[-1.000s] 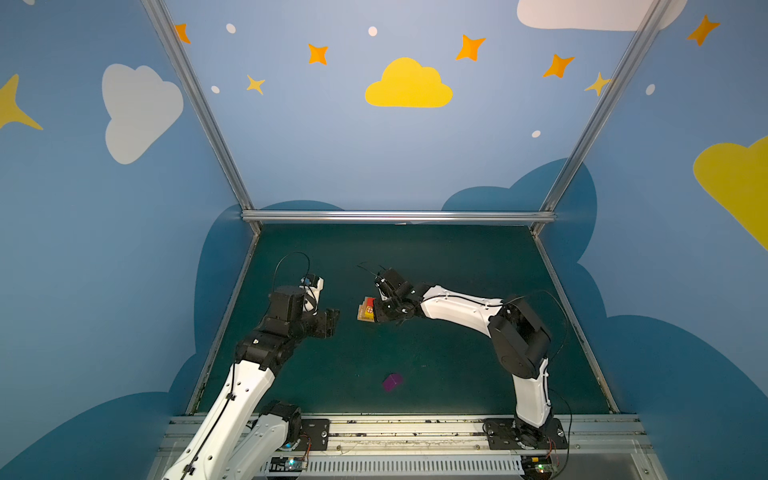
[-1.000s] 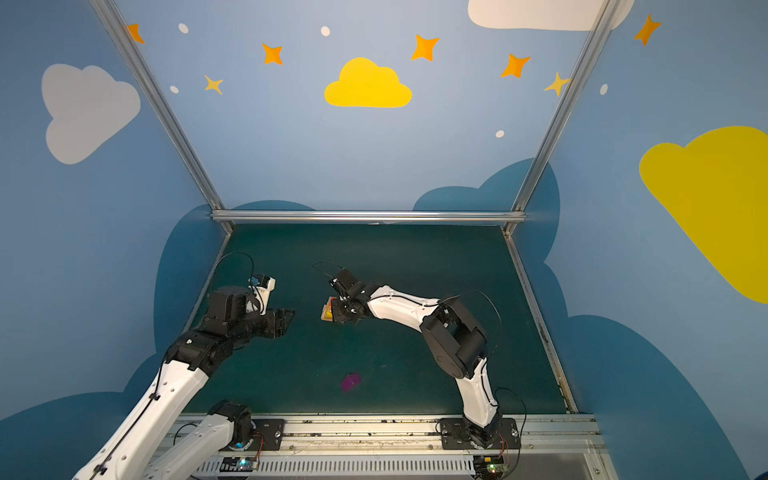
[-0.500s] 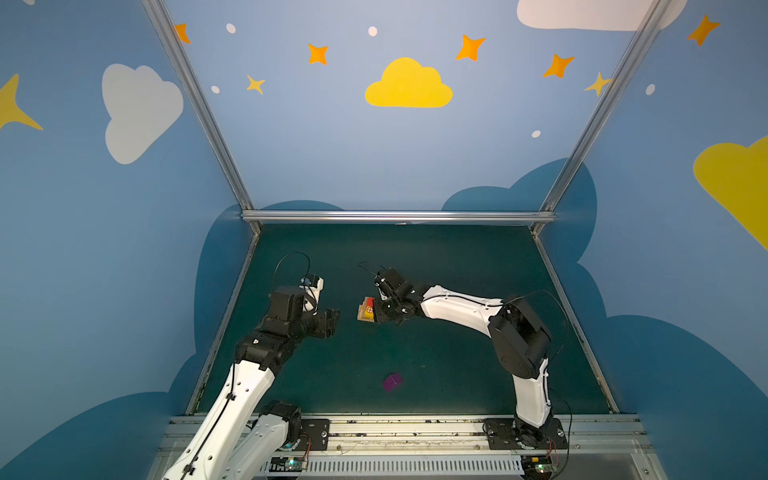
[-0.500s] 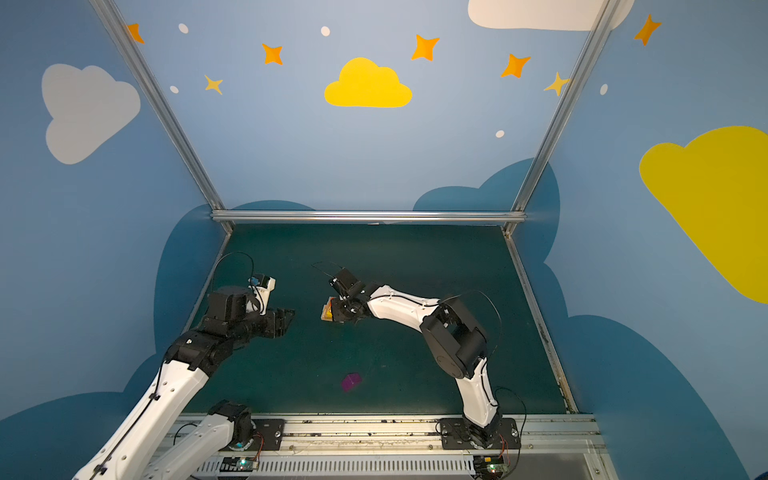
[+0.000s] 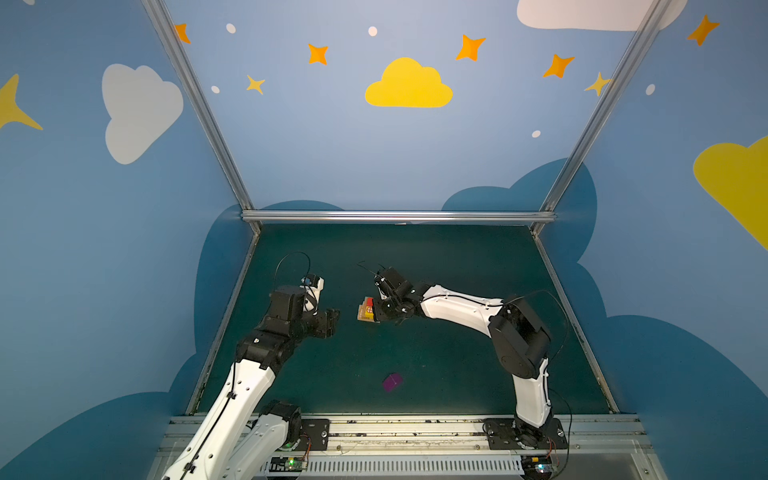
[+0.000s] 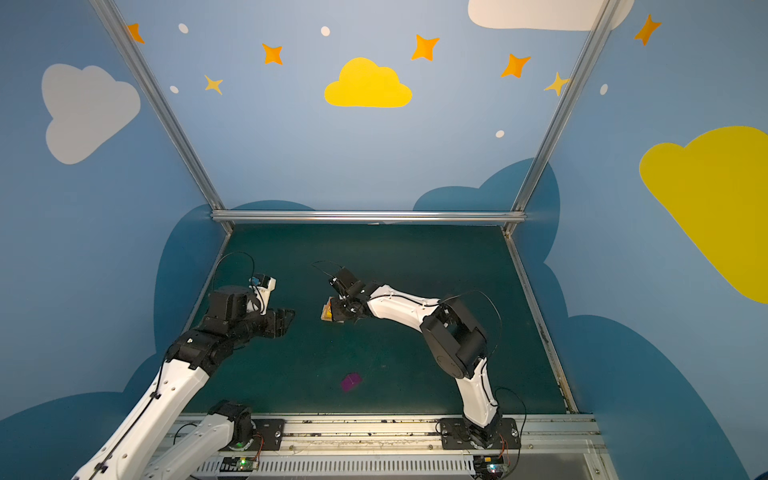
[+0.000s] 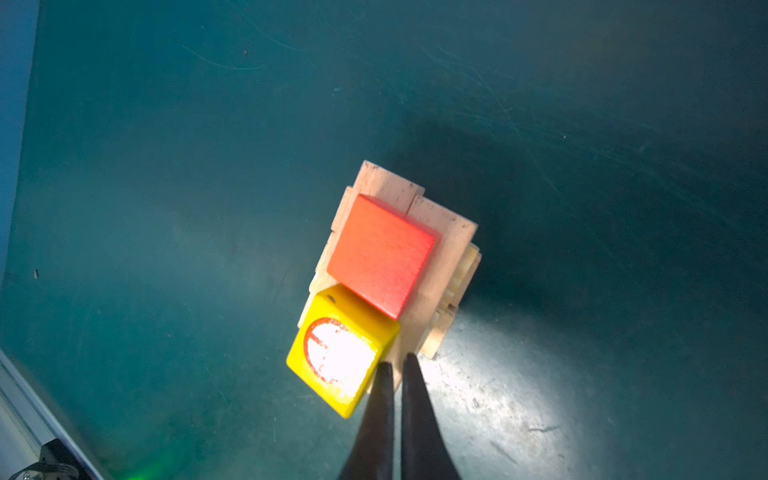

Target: Build the wood block tower

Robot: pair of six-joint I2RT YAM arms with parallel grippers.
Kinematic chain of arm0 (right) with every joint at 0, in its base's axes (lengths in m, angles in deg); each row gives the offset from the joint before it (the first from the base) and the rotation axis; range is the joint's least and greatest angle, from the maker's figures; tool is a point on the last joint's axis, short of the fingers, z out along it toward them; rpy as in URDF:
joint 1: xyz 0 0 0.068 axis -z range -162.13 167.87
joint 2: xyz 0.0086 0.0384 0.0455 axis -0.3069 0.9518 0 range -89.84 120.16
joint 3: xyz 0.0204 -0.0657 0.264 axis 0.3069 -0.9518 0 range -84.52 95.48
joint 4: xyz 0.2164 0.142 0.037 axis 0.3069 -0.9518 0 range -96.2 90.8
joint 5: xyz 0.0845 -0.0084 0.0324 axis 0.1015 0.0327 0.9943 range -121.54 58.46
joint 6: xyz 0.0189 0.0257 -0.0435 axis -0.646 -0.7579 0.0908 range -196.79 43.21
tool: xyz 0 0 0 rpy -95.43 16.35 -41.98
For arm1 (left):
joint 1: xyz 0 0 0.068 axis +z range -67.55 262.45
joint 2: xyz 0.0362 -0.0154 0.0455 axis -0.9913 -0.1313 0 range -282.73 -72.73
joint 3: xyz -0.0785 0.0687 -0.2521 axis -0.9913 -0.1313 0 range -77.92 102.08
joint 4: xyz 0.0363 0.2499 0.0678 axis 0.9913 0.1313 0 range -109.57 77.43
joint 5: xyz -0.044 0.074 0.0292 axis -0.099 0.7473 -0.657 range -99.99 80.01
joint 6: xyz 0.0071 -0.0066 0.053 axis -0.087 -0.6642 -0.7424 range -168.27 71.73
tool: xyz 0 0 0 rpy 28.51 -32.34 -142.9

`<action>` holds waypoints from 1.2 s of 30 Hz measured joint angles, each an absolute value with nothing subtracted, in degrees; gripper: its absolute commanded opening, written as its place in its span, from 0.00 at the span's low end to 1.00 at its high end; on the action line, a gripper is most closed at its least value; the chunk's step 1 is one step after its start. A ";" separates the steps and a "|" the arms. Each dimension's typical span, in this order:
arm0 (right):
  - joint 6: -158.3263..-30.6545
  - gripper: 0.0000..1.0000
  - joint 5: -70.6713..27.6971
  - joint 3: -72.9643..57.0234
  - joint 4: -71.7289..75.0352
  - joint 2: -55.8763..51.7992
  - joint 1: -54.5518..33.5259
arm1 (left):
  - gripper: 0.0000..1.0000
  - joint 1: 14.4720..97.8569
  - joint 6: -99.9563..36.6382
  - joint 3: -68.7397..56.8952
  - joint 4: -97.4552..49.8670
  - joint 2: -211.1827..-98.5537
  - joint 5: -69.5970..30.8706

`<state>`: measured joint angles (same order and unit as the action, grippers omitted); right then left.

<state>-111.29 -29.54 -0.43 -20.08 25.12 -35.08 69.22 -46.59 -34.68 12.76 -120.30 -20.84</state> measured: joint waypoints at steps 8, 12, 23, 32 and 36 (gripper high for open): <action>-111.29 0.00 -29.54 -0.43 -20.10 25.12 -35.08 | 0.70 69.22 -46.59 -34.68 12.79 -120.30 -20.84; -111.31 0.01 -29.56 -0.43 -20.26 25.10 -35.10 | 0.70 69.22 -46.59 -34.68 12.79 -120.30 -20.80; -111.05 0.01 -29.63 -2.64 -22.18 16.00 -35.10 | 0.70 69.13 -47.36 -34.68 12.74 -120.30 -21.22; -106.40 0.03 -30.22 -14.11 -19.03 0.22 -34.90 | 0.72 57.24 -49.65 -34.64 11.78 -122.09 -25.02; -103.64 0.03 -29.87 -21.11 -16.23 -5.83 -33.92 | 0.72 51.78 -49.48 -34.13 11.23 -123.53 -25.50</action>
